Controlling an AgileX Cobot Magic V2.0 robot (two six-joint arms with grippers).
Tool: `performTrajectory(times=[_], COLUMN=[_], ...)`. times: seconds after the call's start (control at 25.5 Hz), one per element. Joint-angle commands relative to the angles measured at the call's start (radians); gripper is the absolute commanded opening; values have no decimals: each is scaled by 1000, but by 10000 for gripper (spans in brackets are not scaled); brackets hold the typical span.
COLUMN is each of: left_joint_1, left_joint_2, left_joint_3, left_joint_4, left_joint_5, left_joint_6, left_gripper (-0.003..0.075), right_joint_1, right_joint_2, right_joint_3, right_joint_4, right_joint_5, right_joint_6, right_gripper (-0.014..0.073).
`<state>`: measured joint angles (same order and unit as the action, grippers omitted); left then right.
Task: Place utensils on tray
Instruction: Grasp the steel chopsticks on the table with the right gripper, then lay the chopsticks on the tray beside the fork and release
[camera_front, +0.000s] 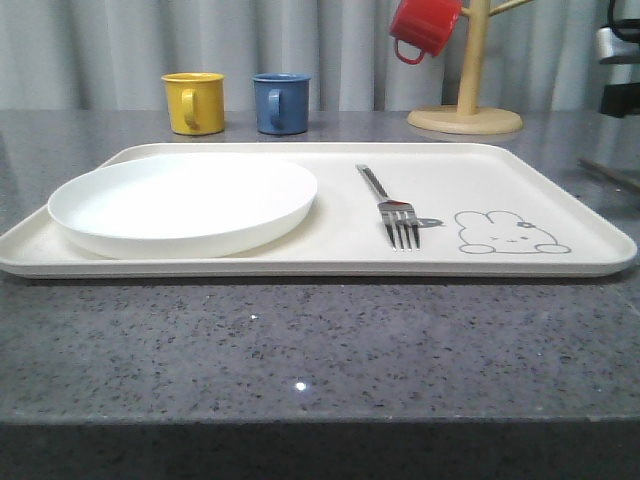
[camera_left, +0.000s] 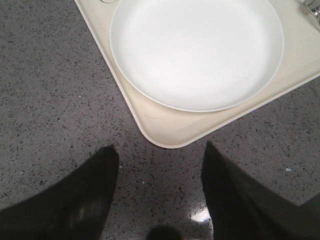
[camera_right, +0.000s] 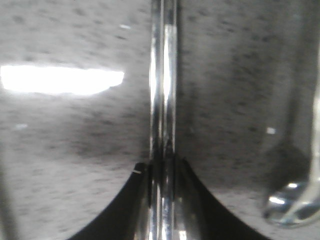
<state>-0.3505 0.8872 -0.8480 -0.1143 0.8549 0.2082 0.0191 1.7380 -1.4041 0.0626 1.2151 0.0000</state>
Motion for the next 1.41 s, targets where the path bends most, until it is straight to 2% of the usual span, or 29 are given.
performTrajectory(times=[0.0,0.27,0.51,0.82,1.18,1.37], left_joint_1=[-7,-7,-7,-7,-7,-7], left_joint_2=[-5,-5,-5,-5,-5,-5], left_joint_3=[-26,-26,-26,-26,-26,-26], left_joint_4=[-9,-9,-9,-9,-9,-9], left_joint_5=[-59,-59,-59,-59,-59,-59], left_joint_6=[-11,-11,-11,-11,-11,-11], left_gripper=[370,370,370,370,370,370], right_joint_1=[69,212,280,301,301,301], right_joint_2=[-77,-83,-75,-30,35,37], right_joint_3=[-68,-125,-126,-126,-126,-126], right_joint_4=[84,160,168,177,196,196], right_joint_5=[56,21,-40,-65,-91,-92], right_joint_6=[-10,14,124,215,220,220], right_gripper=[3,3,3,4,8,119])
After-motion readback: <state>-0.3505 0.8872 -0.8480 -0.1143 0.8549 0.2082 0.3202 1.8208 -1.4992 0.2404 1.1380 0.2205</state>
